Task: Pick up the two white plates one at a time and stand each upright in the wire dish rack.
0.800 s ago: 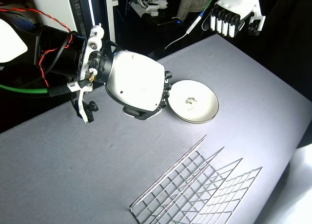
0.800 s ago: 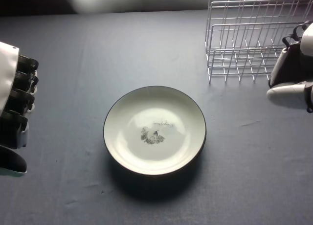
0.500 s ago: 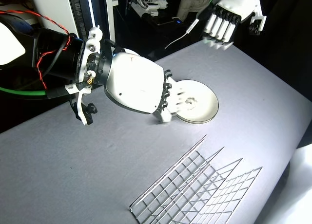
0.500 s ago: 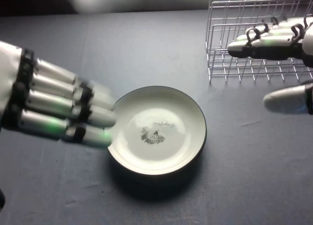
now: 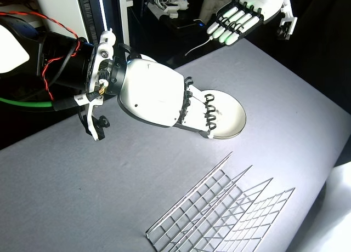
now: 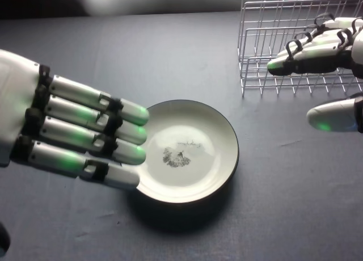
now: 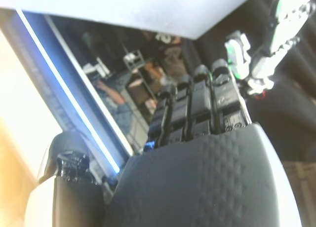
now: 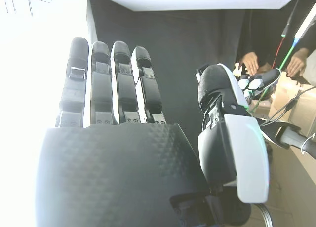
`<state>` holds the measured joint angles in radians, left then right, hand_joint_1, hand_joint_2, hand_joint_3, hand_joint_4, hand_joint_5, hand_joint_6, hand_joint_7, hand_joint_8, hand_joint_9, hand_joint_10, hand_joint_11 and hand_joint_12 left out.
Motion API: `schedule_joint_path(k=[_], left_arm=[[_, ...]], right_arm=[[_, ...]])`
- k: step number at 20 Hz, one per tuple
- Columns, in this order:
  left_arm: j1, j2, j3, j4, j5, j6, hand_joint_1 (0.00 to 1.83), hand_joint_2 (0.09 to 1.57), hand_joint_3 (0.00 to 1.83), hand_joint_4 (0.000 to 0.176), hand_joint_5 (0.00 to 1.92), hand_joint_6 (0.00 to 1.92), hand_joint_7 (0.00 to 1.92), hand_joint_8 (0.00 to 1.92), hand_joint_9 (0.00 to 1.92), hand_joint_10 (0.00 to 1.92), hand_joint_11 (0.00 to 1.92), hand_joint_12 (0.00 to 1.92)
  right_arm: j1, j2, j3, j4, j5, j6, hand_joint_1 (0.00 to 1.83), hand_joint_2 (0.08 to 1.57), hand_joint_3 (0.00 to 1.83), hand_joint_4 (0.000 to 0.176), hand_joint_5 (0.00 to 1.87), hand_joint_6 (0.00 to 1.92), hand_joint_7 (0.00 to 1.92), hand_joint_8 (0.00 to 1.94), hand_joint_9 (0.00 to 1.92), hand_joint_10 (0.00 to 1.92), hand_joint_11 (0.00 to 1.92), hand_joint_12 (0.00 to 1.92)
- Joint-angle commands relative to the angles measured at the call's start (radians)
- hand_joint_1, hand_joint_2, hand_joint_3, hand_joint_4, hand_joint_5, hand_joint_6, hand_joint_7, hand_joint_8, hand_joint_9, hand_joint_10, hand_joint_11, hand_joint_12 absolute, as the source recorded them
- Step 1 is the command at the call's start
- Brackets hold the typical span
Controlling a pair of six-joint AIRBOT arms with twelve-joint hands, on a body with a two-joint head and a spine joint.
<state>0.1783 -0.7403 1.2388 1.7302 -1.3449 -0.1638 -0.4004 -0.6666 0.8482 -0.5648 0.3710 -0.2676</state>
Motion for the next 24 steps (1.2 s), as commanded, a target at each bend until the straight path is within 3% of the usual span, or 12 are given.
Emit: schedule_joint_path(k=[1,5,8,14,17,19,24], left_arm=[[-0.01,0.0,-0.001,-0.069,-0.017,-0.014,0.0,1.14,0.02,0.0,0.0,0.0,0.0,0.0,0.0,0.0,0.0,0.0],[0.002,-0.041,-0.003,0.019,-0.004,0.0,0.0,1.15,0.02,0.0,0.0,0.0,0.0,0.0,0.0,0.0,0.0,0.0],[0.062,-0.11,0.053,0.04,0.034,0.01,0.0,1.15,0.02,0.0,0.0,0.0,0.0,0.0,0.0,0.0,0.0,0.0],[0.165,-0.207,0.133,0.041,0.104,0.044,0.0,1.15,0.01,0.0,0.0,0.0,0.0,0.0,0.0,0.0,0.0,0.0],[0.178,-0.242,0.143,0.041,0.127,0.047,0.0,1.15,0.01,0.0,0.0,0.0,0.0,0.0,0.0,0.0,0.0,0.0],[0.178,-0.262,0.151,0.041,0.144,0.047,0.0,1.15,0.01,0.0,0.0,0.0,0.0,0.0,0.0,0.0,0.0,0.0],[0.191,-0.342,0.228,0.028,0.171,0.047,0.0,1.16,0.01,0.0,0.0,0.0,0.0,0.0,0.0,0.0,0.0,0.0]], right_arm=[[0.008,0.005,0.001,0.026,0.099,0.002,0.18,1.29,0.0,0.0,0.26,0.0,0.25,0.0,0.21,0.0,0.0,0.59],[0.004,0.004,0.0,-0.004,0.124,-0.002,0.21,1.28,0.0,0.0,0.28,0.0,0.26,0.0,0.22,0.0,0.0,0.58],[-0.003,0.005,0.0,-0.066,0.175,-0.009,0.25,1.27,0.0,0.0,0.27,0.0,0.26,0.0,0.23,0.01,0.0,0.63],[-0.023,0.005,-0.004,-0.175,0.219,-0.008,0.27,1.26,0.0,0.0,0.27,0.0,0.27,0.0,0.23,0.01,0.0,0.63],[-0.026,0.005,-0.002,-0.258,0.218,-0.005,0.24,1.27,0.0,0.0,0.24,0.0,0.22,0.0,0.19,0.0,0.0,0.54],[-0.023,0.008,-0.004,-0.267,0.237,-0.01,0.35,1.23,0.0,0.0,0.28,0.01,0.27,0.01,0.24,0.01,0.0,0.65],[0.036,0.01,0.007,-0.284,0.249,-0.019,0.37,1.23,0.0,0.0,0.28,0.0,0.28,0.0,0.25,0.01,0.0,0.67]])
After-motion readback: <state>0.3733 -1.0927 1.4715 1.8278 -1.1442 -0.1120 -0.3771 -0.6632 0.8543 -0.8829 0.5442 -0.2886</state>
